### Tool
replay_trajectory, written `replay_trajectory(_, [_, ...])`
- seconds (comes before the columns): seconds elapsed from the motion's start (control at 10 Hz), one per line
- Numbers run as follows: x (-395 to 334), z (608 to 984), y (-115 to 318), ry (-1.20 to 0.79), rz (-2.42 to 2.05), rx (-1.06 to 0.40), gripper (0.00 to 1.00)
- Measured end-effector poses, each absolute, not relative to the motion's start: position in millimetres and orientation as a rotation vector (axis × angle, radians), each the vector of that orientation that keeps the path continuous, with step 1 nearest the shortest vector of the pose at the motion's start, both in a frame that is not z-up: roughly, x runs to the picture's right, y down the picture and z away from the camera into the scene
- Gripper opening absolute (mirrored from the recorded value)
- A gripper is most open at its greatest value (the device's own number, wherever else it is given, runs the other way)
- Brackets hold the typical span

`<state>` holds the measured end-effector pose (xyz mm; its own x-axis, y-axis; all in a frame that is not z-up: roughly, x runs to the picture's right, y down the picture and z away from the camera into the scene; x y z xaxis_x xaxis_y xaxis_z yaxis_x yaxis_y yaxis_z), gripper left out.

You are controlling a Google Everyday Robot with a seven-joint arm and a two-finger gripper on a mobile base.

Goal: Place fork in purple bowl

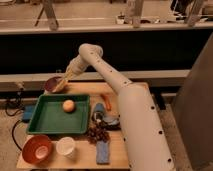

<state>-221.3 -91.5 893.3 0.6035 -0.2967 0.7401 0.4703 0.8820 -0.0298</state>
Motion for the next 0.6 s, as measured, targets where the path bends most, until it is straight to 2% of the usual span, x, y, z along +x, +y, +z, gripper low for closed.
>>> replay_trajectory(0.4, [-224.0,896.4,-93.6,-0.812,-0.452,-0.213,0.04])
replay_trajectory(0.6, [-241.7,913.9,-95.7,-0.827,-0.477,-0.151,0.04])
